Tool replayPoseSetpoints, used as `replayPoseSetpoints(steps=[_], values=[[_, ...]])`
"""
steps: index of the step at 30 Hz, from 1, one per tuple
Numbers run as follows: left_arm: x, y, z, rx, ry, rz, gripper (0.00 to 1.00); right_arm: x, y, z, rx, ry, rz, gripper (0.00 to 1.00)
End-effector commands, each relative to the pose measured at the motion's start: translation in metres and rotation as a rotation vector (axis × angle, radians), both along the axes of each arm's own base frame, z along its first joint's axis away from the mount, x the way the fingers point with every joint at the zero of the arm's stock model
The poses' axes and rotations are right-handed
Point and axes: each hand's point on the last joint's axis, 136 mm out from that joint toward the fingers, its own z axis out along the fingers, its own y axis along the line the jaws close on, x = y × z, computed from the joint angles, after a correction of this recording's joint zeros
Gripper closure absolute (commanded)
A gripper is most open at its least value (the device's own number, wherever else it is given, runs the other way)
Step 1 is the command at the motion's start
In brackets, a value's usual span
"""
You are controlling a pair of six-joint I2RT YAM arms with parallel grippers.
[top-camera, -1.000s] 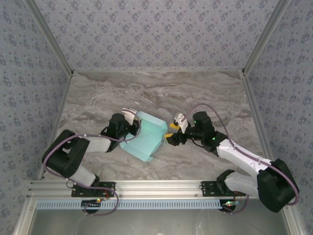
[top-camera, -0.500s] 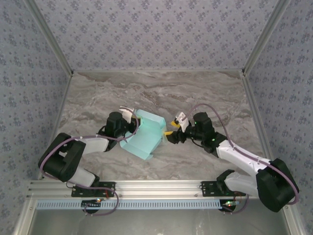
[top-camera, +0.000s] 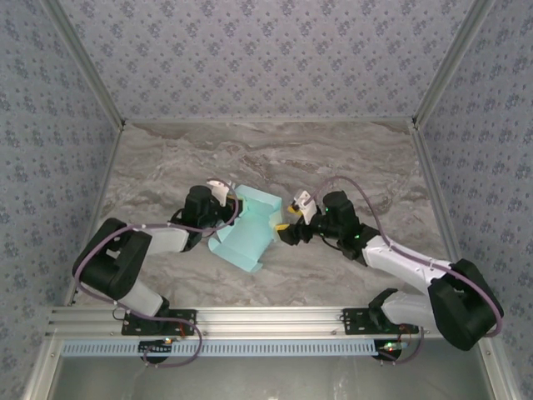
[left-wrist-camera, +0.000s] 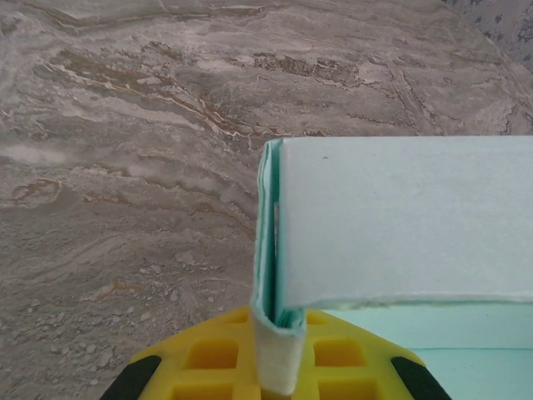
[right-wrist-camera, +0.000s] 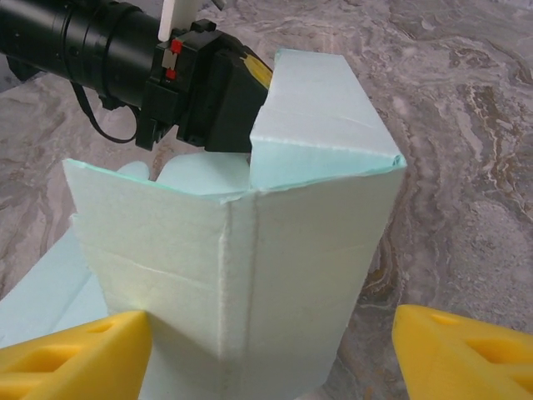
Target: Fold the paper box
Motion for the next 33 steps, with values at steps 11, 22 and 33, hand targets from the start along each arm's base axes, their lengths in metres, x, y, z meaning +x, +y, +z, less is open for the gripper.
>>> replayPoseSetpoints(steps=[11, 22, 33], values=[[0.007, -0.014, -0.021, -0.077, 0.105, -0.055, 1.0, 0.049, -0.009, -0.004, -0.046, -0.035, -0.168, 0.43], [0.014, -0.011, -0.034, -0.1, 0.156, -0.037, 1.0, 0.068, -0.012, -0.016, -0.081, -0.039, -0.253, 0.5], [0.019, 0.004, -0.034, -0.068, 0.164, 0.086, 1.0, 0.072, 0.004, -0.016, -0.155, -0.109, -0.358, 0.4]])
